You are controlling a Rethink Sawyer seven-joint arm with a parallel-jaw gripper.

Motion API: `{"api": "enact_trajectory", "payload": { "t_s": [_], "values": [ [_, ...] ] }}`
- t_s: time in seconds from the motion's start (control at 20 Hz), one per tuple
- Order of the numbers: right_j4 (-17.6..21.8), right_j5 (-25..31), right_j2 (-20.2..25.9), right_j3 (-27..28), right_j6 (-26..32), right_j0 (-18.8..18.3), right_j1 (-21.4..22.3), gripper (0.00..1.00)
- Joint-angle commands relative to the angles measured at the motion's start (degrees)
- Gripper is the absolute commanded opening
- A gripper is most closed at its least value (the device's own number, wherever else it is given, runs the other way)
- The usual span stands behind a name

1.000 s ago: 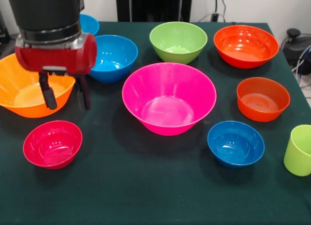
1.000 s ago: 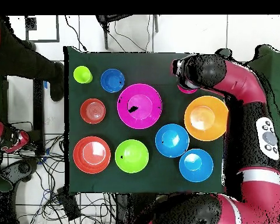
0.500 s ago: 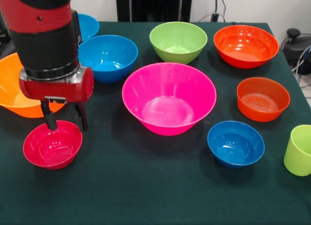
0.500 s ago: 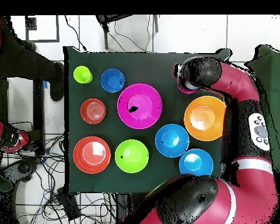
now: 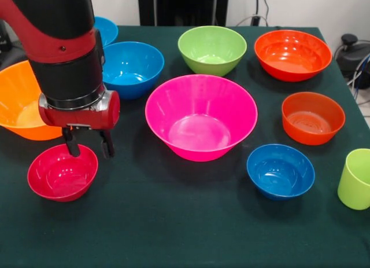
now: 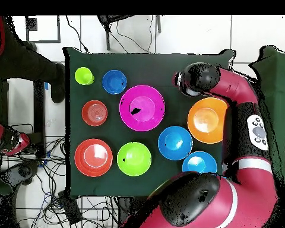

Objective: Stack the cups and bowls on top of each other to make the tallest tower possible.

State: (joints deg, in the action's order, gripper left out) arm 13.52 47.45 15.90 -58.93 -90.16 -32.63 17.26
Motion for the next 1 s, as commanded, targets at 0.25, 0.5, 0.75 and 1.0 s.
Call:
{"api": "enact_trajectory", "payload": {
  "t_s": [0.25,0.5,0.75,1.0],
  "values": [
    [7.51,2.74,1.53,2.27,11.76,1.35,-2.63,1.0],
    [8.5,2.7,2.02,2.77,11.94,0.94,-3.74,1.0],
    [9.11,1.46,2.46,2.3,11.72,0.28,-5.63,1.0],
    [8.84,1.6,3.23,2.28,11.73,-0.21,-7.45,1.0]
  ]
}}
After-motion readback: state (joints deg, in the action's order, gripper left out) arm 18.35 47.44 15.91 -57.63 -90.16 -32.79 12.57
